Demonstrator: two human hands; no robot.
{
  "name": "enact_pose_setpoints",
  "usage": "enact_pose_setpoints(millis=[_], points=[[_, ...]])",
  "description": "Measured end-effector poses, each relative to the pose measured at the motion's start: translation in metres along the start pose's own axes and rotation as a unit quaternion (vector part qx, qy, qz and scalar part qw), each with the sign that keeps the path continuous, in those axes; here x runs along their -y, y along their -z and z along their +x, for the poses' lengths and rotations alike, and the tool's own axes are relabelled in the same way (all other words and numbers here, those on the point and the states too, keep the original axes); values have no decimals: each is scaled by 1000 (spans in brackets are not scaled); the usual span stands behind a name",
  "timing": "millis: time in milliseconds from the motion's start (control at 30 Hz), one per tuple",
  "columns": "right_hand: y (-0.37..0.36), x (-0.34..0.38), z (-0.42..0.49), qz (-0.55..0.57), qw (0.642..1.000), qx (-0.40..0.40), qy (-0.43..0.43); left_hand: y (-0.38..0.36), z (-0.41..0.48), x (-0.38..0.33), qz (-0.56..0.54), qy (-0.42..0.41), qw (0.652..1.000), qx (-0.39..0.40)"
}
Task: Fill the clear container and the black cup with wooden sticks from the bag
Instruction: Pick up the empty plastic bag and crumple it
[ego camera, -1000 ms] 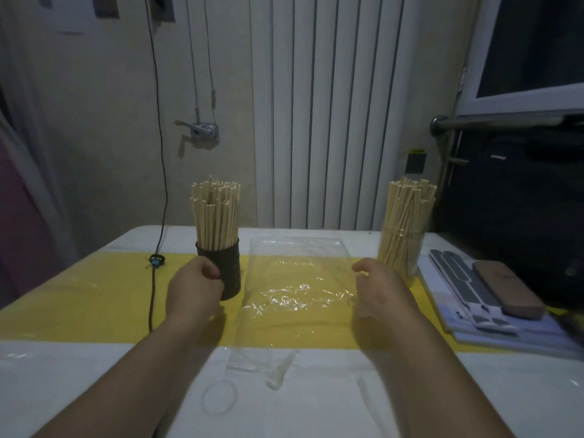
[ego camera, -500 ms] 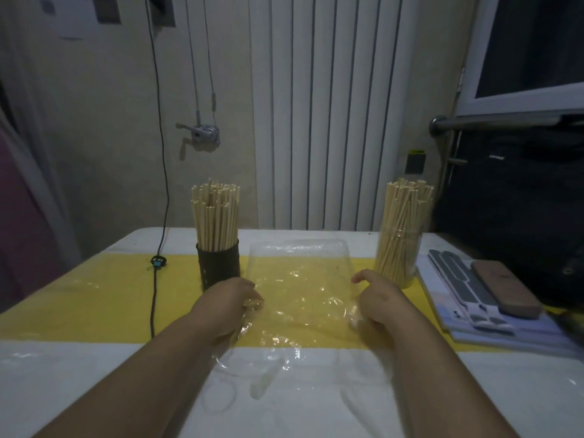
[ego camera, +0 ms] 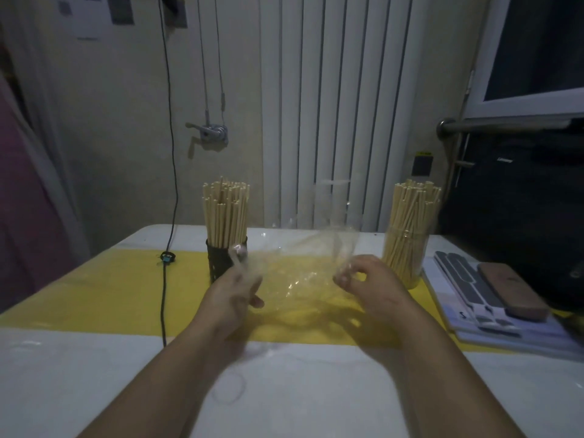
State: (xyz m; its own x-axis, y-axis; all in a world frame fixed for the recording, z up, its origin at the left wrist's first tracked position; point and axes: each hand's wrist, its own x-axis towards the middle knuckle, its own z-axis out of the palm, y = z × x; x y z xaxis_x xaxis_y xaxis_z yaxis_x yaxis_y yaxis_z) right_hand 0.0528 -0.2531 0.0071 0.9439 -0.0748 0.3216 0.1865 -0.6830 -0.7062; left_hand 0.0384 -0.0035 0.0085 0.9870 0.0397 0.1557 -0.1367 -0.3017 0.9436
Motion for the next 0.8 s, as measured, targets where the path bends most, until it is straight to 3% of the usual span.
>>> enact_pose_setpoints(millis=[67, 133, 333, 467, 533, 600, 700, 800], points=[[-1, 8, -1, 51, 998, -11, -26, 3, 1, 9, -14, 8, 999, -45], [-4, 14, -3, 82, 993, -6, -81, 8, 0, 12, 44, 7, 998, -55], [-14, 0, -2, -69, 988, 11, -138, 7, 6, 27, 221, -35, 975, 11], [-14, 1, -8, -61, 979, 153, -120, 3, 1, 31, 245, -78, 961, 99], [-22, -1, -12, -95, 971, 185, -116, -5, -6, 32, 203, -83, 968, 124], [-28, -5, -10, -133, 975, 128, -123, -10, -11, 28, 54, -84, 990, 97], [-28, 6, -5, 35, 990, 33, -136, -7, -7, 21, -90, -46, 994, 46], [-22, 28, -11, 214, 968, 25, -130, -1, -2, 11, -142, -68, 987, 11]])
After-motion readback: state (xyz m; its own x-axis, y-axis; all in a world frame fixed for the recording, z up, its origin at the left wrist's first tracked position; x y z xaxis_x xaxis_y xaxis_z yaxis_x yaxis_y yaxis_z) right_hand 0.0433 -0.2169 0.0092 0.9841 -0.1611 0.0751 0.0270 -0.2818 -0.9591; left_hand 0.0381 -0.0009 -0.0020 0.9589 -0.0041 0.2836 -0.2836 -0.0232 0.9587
